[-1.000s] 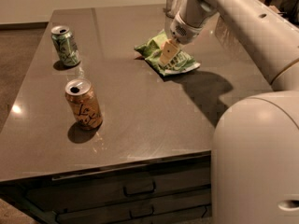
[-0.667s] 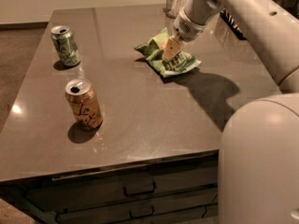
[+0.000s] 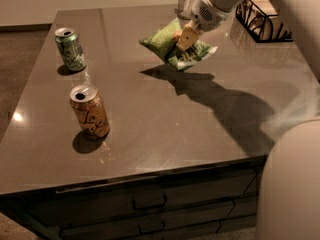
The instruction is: Pick green jalapeno chip bag
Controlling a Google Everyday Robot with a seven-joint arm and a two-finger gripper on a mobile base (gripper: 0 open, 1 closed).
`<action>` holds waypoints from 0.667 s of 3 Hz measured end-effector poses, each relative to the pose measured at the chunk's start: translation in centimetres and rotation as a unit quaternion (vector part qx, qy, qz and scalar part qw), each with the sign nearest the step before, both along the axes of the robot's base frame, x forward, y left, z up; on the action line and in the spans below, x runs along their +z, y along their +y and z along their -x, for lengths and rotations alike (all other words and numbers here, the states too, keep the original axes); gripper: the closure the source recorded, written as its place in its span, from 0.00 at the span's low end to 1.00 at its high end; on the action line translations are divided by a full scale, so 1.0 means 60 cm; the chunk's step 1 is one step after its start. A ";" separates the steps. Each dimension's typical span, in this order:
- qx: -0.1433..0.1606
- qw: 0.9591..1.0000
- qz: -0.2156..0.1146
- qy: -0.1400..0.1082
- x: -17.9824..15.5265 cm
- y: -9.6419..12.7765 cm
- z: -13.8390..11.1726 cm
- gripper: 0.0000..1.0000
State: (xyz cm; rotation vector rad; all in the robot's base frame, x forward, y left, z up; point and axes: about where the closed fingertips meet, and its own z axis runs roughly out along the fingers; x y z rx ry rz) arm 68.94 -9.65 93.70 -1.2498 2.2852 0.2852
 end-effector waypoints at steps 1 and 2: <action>0.039 0.999 -0.008 -0.022 0.052 0.014 0.030 1.00; 0.039 0.999 -0.008 -0.022 0.052 0.014 0.030 1.00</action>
Offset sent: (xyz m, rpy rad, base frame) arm -0.0161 0.0073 0.0281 0.0161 -0.0386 0.0654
